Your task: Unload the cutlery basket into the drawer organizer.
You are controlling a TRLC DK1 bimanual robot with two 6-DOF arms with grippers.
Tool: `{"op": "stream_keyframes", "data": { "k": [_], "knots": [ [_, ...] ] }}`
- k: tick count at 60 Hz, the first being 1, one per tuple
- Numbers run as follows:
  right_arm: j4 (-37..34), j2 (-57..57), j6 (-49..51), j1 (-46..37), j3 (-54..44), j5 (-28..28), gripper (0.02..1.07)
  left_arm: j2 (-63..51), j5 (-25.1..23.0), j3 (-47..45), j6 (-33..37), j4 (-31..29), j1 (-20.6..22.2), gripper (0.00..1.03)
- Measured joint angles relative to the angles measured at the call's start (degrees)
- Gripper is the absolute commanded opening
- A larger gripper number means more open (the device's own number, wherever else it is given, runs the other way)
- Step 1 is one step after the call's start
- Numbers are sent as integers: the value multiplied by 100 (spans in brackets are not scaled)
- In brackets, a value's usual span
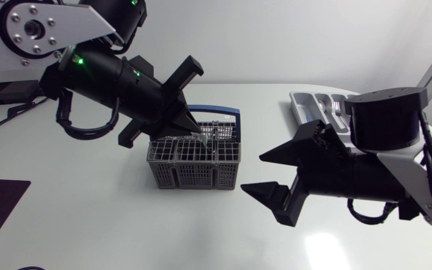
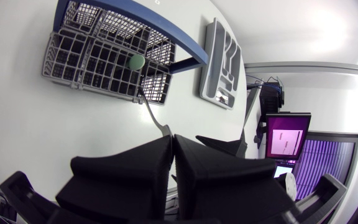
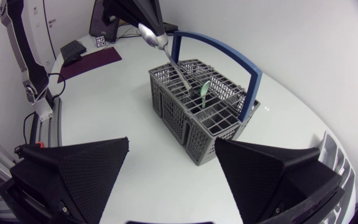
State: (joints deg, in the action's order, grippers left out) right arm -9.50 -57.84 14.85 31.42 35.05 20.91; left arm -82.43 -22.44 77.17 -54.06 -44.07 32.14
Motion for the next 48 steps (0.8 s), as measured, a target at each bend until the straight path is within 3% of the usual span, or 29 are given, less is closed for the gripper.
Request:
{"op": "stream_keyframes", "data": {
  "k": [13,29,48],
  "knots": [
    [798,-345,-13,876,0,-1244,97,-81,-350,2,-20,-4,24,7],
    [1567,-973,-11,1049,0,-1550,88,-402,-761,4,-20,-4,46,7],
    [2229,-1499,37,1241,0,-1801,49,-647,-1215,68,-20,-7,46,7]
  ]
}}
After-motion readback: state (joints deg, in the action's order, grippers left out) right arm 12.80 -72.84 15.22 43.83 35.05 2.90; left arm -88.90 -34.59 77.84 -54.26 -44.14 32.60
